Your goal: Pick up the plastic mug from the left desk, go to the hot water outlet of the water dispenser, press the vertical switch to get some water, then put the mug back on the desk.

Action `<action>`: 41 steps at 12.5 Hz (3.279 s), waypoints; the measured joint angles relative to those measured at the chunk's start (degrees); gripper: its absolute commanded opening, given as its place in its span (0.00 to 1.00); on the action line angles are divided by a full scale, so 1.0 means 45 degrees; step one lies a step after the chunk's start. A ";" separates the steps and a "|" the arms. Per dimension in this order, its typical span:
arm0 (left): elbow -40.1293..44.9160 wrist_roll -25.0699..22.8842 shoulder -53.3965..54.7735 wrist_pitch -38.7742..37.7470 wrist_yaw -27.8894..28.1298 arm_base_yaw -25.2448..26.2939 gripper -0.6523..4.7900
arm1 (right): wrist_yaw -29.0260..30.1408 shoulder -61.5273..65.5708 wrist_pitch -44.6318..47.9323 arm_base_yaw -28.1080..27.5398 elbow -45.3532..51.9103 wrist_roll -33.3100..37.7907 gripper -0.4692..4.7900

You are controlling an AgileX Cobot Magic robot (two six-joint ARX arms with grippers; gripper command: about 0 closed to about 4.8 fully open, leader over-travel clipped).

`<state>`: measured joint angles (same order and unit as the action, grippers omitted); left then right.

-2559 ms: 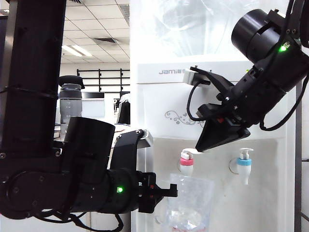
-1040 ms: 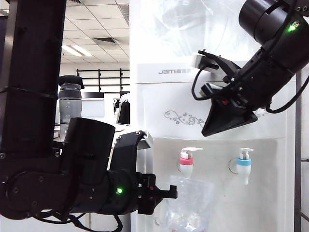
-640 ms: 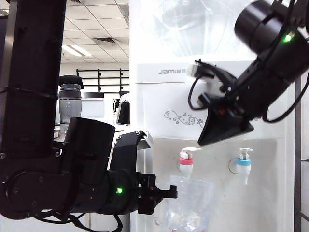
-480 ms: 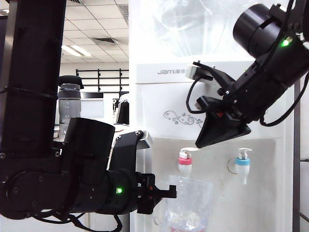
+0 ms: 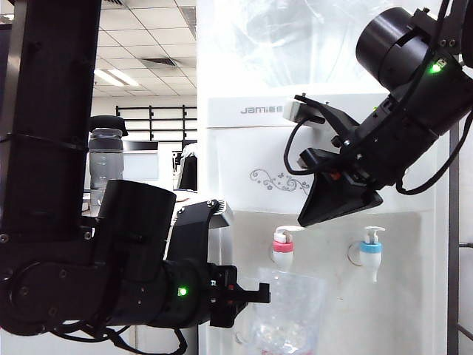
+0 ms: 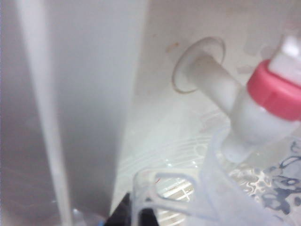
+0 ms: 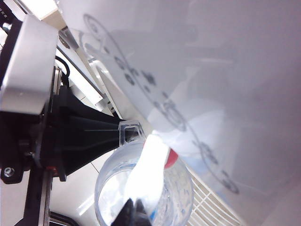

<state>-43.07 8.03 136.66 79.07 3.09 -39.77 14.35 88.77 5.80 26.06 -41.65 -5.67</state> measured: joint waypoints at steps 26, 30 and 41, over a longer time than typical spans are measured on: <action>0.0005 0.0044 -0.0005 0.0005 0.0024 0.0000 0.11 | 0.0291 0.1049 0.0831 0.0058 -0.0024 -0.0287 0.08; 0.0000 0.0044 0.0000 0.0005 0.0024 0.0000 0.11 | 0.0287 0.1098 0.0840 0.0063 -0.0029 -0.0287 0.08; -0.0005 0.0044 -0.0005 0.0005 0.0019 0.0000 0.11 | 0.0112 0.1127 0.0933 0.0087 -0.0029 -0.0282 0.08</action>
<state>-43.09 8.23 136.64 79.09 3.18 -39.77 14.85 93.84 10.00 26.46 -41.78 -6.94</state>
